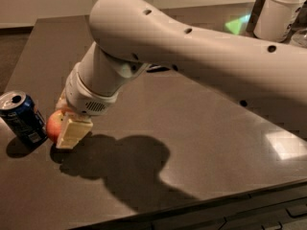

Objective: Move apple near pepsi can

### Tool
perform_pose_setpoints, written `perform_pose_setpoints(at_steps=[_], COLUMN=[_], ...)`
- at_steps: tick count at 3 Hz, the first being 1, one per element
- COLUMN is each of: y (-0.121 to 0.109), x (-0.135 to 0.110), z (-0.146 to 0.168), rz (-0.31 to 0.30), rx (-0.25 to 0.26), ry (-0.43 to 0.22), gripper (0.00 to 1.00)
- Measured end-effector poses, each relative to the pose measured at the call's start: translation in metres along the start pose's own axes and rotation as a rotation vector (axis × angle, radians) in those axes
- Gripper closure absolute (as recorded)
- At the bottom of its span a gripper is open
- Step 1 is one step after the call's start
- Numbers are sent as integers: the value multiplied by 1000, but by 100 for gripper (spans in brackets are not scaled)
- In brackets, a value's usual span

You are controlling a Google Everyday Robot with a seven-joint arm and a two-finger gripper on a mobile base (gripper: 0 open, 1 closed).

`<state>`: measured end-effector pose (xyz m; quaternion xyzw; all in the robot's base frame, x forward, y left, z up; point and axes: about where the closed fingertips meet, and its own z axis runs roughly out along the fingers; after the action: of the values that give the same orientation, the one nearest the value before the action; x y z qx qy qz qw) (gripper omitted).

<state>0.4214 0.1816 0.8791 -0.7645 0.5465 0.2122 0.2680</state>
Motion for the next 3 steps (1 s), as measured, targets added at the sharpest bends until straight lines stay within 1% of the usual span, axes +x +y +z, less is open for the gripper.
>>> perform_pose_setpoints(at_steps=[1,2,3], y=[-7,-12,-16], x=[-7,-5,-4], z=[12,22,27], rz=[-17,-27,-39], rx=[-7,-2,5], ry=[6,20,23], gripper=[100,83,59])
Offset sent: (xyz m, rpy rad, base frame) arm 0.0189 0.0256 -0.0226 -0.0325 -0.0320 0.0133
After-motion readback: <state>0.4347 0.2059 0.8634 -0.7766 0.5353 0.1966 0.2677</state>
